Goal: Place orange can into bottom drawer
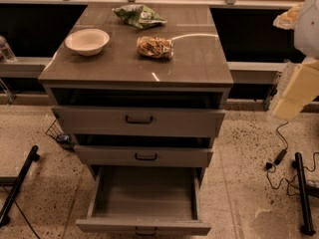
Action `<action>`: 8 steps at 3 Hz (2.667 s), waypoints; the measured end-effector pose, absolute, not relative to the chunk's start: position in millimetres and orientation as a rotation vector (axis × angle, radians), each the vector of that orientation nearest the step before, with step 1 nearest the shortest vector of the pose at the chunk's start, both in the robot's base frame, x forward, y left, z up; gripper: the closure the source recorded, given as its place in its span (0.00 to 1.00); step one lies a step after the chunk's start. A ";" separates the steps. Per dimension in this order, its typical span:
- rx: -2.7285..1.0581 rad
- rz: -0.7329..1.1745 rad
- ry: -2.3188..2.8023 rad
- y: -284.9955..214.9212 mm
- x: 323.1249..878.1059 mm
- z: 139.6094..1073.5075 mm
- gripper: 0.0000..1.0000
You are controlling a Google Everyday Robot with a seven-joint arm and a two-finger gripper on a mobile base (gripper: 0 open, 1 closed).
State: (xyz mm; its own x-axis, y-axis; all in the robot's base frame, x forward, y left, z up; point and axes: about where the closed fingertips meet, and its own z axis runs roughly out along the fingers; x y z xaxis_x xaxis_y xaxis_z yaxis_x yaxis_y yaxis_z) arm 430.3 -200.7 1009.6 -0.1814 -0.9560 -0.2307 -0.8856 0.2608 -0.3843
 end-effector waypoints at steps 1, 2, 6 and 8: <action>-1.670 -0.227 2.119 -200.6 430.3 1009.7 0.00; -1.656 -0.225 2.143 -193.3 442.4 1007.4 0.00; -1.985 -0.355 2.056 -56.4 619.3 983.3 0.00; -1.958 -0.348 2.123 -4.5 699.7 952.2 0.00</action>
Offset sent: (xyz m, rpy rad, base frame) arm 0.0341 0.0152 -0.0163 -0.0004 0.0516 -0.0529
